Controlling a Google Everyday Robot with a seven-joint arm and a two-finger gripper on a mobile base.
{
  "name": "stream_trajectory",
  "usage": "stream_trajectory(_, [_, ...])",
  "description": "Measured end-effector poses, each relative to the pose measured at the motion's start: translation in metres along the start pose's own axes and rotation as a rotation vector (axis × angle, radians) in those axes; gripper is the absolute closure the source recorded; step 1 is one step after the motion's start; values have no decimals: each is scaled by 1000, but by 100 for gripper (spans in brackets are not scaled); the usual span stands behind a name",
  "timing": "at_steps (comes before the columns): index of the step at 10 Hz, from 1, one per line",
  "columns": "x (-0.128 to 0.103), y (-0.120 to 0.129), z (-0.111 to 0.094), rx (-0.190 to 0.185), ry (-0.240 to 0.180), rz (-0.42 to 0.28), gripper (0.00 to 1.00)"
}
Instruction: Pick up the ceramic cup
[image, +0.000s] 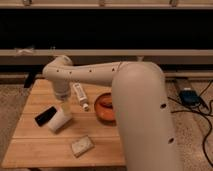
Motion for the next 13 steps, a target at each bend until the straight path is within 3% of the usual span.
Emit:
stream_trajectory(3, [-15, -16, 12, 18, 43, 90, 20])
stream_trajectory(6, [-32, -39, 30, 70, 88, 262, 20])
stream_trajectory(9, [-30, -61, 33, 103, 77, 417, 20])
stream_trajectory(13, [-22, -57, 34, 83, 16, 385, 20])
